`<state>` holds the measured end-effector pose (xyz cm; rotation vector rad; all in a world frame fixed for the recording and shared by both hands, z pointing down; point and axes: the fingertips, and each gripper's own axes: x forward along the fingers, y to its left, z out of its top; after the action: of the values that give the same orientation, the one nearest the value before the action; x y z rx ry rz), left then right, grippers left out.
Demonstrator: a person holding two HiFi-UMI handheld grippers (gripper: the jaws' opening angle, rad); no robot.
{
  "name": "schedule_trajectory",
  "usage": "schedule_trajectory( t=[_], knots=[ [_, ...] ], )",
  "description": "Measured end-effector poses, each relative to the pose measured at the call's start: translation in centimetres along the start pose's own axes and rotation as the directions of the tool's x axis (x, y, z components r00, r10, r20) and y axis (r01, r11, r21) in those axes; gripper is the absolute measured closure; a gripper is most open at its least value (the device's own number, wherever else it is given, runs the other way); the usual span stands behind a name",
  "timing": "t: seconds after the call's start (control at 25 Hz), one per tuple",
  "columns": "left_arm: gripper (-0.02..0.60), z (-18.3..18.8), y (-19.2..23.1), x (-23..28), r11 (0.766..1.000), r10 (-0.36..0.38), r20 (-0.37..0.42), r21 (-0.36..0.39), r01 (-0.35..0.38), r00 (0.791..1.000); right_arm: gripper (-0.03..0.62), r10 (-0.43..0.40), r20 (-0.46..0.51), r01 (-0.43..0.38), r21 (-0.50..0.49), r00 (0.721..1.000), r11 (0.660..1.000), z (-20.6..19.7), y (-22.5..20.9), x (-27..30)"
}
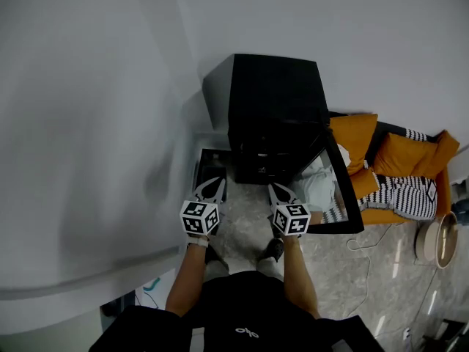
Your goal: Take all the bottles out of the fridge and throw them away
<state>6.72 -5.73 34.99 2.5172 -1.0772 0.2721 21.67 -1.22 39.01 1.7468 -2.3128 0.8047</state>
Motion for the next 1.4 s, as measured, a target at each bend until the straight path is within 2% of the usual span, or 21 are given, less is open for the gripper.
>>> schedule_trajectory(
  t=[0.4,0.8,1.04,1.24,1.28,1.4],
  knots=[
    [0.578,-5.6,2.3,3.2,1.0,-0.016,-0.07,-0.015,0.015,0.997,0.586,0.01,-0.092,-0.012,-0.02,0.996,1.0,-4.7,-2.0,4.8],
    [0.578,-14.9,8.1,8.6,0.999,-0.042,-0.133,-0.037,0.037,0.99,0.586,-0.012,-0.12,0.005,-0.065,0.993,0.998,-11.2,-6.1,14.4],
    [0.578,-21.1,12.0,14.5,0.997,-0.078,-0.123,-0.032,0.074,0.989,0.585,-0.104,-0.088,0.093,-0.116,0.991,0.989,-17.0,-12.1,22.8],
    [0.578,-25.6,13.6,17.1,0.995,-0.101,-0.106,-0.036,0.098,0.989,0.581,-0.221,-0.077,0.21,-0.125,0.972,0.97,-22.4,-17.1,27.4],
    [0.578,-26.2,13.8,17.6,0.994,-0.103,-0.106,-0.037,0.1,0.989,0.558,-0.239,-0.078,0.228,-0.129,0.968,0.965,-23.2,-18.0,28.2],
    [0.578,-27.9,14.2,19.2,0.993,-0.113,-0.115,-0.038,0.109,0.987,0.43,-0.271,-0.108,0.256,-0.139,0.956,0.957,-25.3,-20.4,30.7]
  ],
)
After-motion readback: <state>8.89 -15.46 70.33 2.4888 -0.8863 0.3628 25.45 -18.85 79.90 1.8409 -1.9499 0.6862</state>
